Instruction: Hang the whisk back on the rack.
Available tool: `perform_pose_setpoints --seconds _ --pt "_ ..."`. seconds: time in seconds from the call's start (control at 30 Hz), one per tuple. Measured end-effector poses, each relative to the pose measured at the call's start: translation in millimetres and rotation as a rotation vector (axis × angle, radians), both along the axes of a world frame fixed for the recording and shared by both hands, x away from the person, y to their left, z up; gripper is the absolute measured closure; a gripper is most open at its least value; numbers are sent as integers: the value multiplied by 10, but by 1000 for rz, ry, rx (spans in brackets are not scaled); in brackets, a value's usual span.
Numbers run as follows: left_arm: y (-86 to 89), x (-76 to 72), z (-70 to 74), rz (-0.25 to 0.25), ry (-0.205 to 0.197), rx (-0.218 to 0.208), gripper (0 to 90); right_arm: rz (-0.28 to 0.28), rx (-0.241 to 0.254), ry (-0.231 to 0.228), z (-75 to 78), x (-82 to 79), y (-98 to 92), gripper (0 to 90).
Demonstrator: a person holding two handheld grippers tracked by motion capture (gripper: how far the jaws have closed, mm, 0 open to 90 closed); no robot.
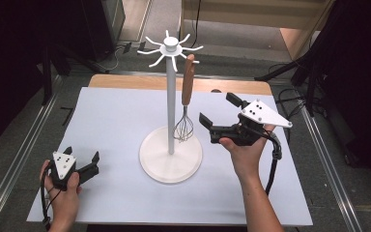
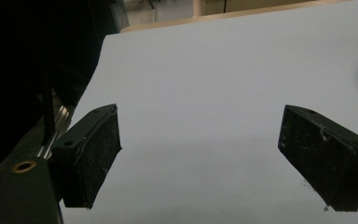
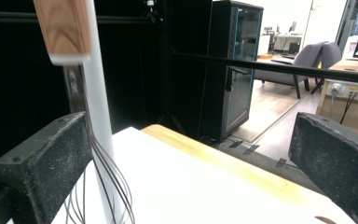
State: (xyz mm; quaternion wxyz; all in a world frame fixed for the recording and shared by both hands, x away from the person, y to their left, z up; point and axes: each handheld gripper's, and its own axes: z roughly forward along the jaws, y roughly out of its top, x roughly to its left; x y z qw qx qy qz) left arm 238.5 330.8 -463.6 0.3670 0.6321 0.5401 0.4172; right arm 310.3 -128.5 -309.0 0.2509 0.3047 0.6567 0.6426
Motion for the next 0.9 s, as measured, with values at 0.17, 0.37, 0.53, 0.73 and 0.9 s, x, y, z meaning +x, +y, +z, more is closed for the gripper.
perform_pose_setpoints --seconds 0.17,0.37,0.53,0.73,0.9 --pt "2 0 0 -1 0 -2 136 -34 -8 12 -122 -1 -92 0" --pt "3 -1 1 0 0 -3 136 -65 -16 43 -289 3 -243 0" --pt "3 2 0 0 2 -1 136 -88 -21 59 -415 -17 -370 0" --pt "3 2 0 1 2 -1 136 -133 -32 82 -579 -26 -503 0" --pt "4 2 0 1 1 -2 136 -166 -71 86 -730 -14 -592 0"
